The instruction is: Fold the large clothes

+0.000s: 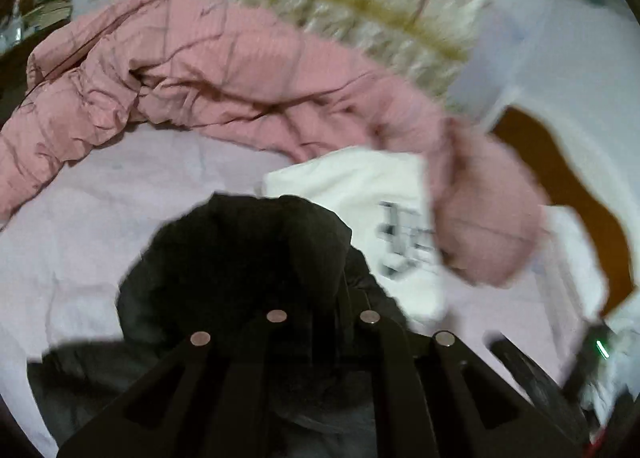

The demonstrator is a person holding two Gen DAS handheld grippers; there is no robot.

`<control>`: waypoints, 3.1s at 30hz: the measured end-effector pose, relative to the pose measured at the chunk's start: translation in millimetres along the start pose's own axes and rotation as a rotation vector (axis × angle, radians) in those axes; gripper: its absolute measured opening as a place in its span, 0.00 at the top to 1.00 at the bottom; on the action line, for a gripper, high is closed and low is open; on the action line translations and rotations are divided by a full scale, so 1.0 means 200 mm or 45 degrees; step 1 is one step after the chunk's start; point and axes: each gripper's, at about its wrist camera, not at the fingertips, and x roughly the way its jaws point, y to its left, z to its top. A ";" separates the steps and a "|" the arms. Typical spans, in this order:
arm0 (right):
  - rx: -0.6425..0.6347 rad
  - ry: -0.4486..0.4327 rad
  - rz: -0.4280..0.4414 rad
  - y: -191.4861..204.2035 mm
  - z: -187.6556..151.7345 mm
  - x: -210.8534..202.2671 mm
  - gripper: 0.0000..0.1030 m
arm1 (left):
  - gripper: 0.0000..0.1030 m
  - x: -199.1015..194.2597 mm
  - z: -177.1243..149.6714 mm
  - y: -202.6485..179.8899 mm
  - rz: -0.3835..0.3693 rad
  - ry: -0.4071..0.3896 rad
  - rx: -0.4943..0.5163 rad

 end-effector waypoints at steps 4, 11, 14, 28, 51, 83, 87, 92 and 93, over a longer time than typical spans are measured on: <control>-0.111 -0.120 0.019 0.11 0.00 -0.20 0.35 | 0.95 -0.45 -0.31 -0.12 -0.115 -0.150 0.108; -0.176 -0.246 0.147 0.27 -0.05 -0.49 0.32 | 0.95 -0.86 -0.96 -0.15 -0.049 -0.567 0.156; -0.315 -0.122 0.278 0.43 -0.21 -0.56 0.31 | 0.95 -0.78 -1.09 -0.03 -0.078 -0.497 0.038; -0.638 0.359 0.661 0.96 -1.05 -0.33 0.71 | 0.95 -0.74 -0.91 0.20 -0.211 -0.425 -0.181; -0.390 0.123 0.058 0.35 -0.79 -0.51 0.73 | 0.52 -0.61 -0.90 0.26 -0.063 -0.246 -0.041; -0.772 0.334 0.336 0.89 -0.95 -0.28 0.98 | 0.76 -0.22 -0.84 0.54 -0.045 0.120 -0.223; -0.783 0.363 0.202 0.85 -1.08 -0.19 0.98 | 0.73 -0.48 -0.94 0.51 0.006 -0.051 -0.152; -0.781 0.399 0.136 0.85 -1.15 -0.13 0.98 | 0.71 -0.64 -0.90 0.39 0.061 -0.260 0.016; -0.788 0.396 0.128 0.85 -1.15 -0.13 0.98 | 0.70 -0.63 -0.87 0.38 0.018 -0.249 0.042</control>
